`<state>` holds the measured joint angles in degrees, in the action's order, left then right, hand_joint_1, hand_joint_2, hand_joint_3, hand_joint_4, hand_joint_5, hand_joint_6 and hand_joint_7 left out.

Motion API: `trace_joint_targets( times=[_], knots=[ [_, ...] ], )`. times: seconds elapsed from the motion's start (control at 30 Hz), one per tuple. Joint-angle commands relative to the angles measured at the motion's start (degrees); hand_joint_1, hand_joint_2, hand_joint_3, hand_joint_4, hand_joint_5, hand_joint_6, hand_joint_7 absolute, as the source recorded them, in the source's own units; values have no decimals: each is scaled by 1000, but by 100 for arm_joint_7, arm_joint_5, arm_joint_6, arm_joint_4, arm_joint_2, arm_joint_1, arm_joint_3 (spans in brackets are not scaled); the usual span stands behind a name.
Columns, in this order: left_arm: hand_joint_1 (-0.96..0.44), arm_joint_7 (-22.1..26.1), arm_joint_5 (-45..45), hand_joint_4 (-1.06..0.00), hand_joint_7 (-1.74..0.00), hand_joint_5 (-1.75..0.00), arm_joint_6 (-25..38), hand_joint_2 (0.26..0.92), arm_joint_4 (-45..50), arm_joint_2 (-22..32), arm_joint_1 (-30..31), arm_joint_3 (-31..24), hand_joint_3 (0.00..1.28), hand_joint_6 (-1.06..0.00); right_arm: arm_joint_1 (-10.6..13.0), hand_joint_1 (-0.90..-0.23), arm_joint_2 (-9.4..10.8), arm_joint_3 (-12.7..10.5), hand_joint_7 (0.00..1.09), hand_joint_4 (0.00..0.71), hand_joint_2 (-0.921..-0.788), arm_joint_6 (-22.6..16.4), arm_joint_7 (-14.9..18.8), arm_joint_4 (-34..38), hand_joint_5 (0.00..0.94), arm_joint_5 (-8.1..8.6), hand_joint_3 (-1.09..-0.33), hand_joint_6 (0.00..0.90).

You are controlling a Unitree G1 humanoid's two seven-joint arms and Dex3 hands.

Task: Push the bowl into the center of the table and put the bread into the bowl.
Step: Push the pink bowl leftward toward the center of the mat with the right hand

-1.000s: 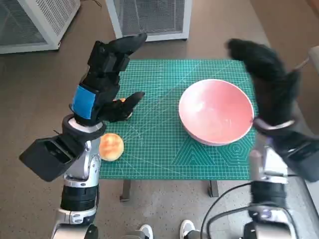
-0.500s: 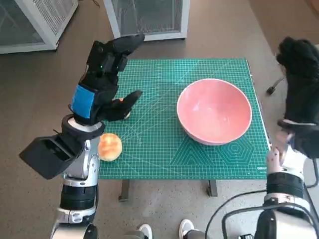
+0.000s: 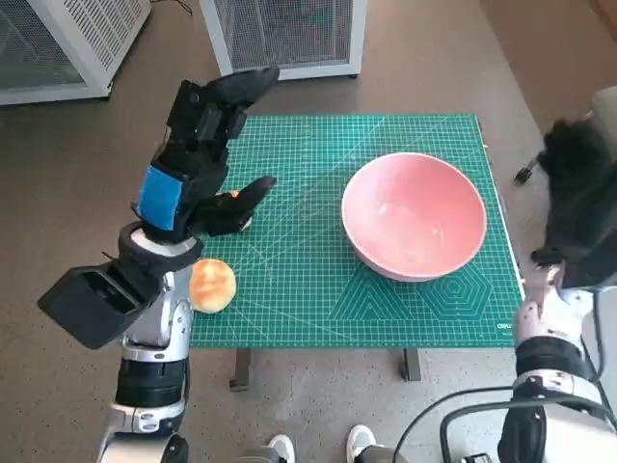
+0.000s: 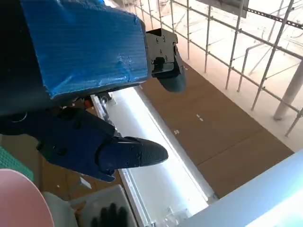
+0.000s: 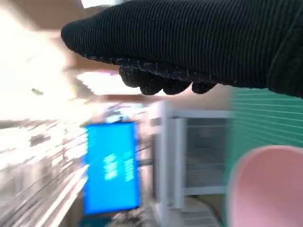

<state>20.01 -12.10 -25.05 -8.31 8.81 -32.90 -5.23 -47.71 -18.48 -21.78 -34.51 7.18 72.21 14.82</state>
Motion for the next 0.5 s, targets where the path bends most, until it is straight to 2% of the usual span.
trace_joint_targets(
  times=[0.03,0.17,0.33,0.5],
  knots=[
    [-527,45,-26,1,-892,-579,-78,921,-52,51,-31,-23,378,1,116,-424,185,-46,464,128,-921,409,-46,225,1,-40,-707,7],
    [-531,66,-41,1,-892,-578,-79,921,-43,70,-8,-39,377,1,100,-439,337,-148,461,136,-921,687,33,293,6,50,-672,24],
    [-537,94,-46,0,-887,-574,-103,921,-62,135,26,-97,373,1,37,-495,531,-272,450,143,-921,960,113,327,7,149,-618,34],
    [-543,86,-35,-16,-879,-534,-80,921,22,197,102,-131,368,1,-31,-503,761,-350,442,161,-921,1076,92,327,13,156,-614,38]
  ],
)
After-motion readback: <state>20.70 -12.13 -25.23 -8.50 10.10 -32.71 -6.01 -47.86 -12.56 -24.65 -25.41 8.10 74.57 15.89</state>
